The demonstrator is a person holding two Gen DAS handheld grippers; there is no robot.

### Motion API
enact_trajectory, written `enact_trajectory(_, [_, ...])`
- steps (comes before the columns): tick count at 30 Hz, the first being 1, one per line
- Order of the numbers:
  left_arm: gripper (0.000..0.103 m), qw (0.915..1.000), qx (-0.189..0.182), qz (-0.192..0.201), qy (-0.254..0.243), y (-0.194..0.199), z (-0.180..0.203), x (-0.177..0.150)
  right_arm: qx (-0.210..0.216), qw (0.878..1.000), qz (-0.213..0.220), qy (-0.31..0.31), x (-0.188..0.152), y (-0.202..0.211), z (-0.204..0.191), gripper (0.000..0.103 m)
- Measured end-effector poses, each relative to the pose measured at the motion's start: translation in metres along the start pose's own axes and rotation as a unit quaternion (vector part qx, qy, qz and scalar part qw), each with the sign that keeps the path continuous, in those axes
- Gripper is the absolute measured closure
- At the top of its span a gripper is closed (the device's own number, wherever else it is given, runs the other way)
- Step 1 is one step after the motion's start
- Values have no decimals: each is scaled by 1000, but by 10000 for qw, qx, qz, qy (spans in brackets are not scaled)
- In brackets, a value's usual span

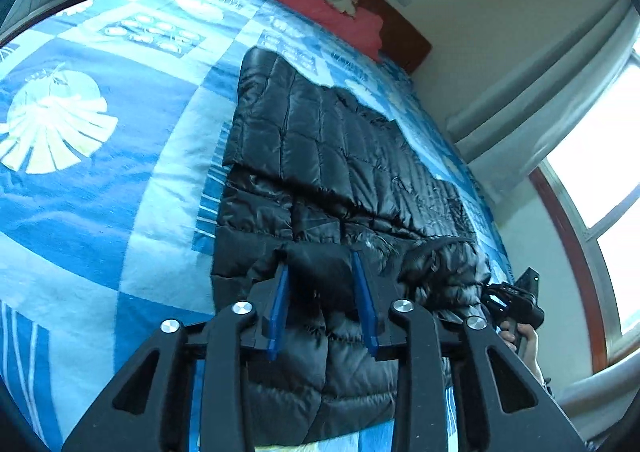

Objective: Fold large clothes

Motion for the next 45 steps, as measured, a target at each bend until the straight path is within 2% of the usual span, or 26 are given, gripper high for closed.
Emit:
enact_trajectory(2, [32,9979,454,452,-136,20,-7,4,-1,10000,-5,-48,0,0,0,92])
enact_trajectory(3, [31,9967,590,535,-164,27,-12,4,-10,10000,-8,-36,0,1,-2,91])
enact_trajectory(5, [31,9964,707,424,-215,30,-17,3,-58,9999,24,98,0,6,-8,87])
enact_trajectory(8, [31,9935,931,360,-545,34,-16,-1,-80,9994,142,295,1,20,-20,72])
enact_trajectory(10, [31,9920,953,306,-774,35,-10,-4,50,9985,323,438,2,36,-30,48])
enact_trajectory(14, [31,9909,871,171,-1013,28,-1,-5,154,9960,490,728,7,63,-38,42])
enact_trajectory(17, [31,9913,796,29,-1044,14,3,-4,-56,9939,464,997,13,68,-33,41])
enact_trajectory(22, [31,9878,786,-335,-1301,-13,8,-1,-486,9861,260,1566,17,53,-26,41])
enact_trajectory(26, [31,9855,793,-584,-1385,-31,8,2,-347,9812,-20,1896,18,33,-28,41])
enact_trajectory(29, [31,9854,674,-595,-1446,-37,12,6,-441,9761,-222,2116,18,17,-27,41])
enact_trajectory(33, [31,9845,585,-706,-1494,-49,17,7,-350,9736,-471,2208,18,1,-26,41])
enact_trajectory(34, [32,9844,580,-737,-1490,-52,17,8,-384,9726,-501,2238,18,-1,-27,45])
enact_trajectory(35, [34,9842,587,-759,-1490,-55,17,8,-441,9709,-535,2293,17,-4,-27,50])
enact_trajectory(36, [43,9835,624,-802,-1500,-59,18,7,-471,9697,-557,2331,16,-6,-28,59])
enact_trajectory(37, [47,9826,674,-842,-1512,-61,18,6,-509,9679,-571,2393,15,-7,-29,69])
enact_trajectory(39, [62,9798,837,-849,-1607,-64,19,4,-553,9642,-538,2539,12,-7,-31,79])
enact_trajectory(42, [77,9756,959,-733,-1834,-60,27,1,-639,9583,-353,2764,4,1,-38,88])
enact_trajectory(45, [83,9732,1060,-590,-1956,-51,33,1,-714,9537,-74,2921,-4,13,-47,92])
Point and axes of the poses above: each gripper's, at about its wrist camera, not at the fingertips, and y roughly against the way its jaws point, z to its right, x to its top, the point moved 4 cm from there along -y, roughly the way its jaws point, and after that the axes turned 4 degrees about z, right-handed, at the moved point
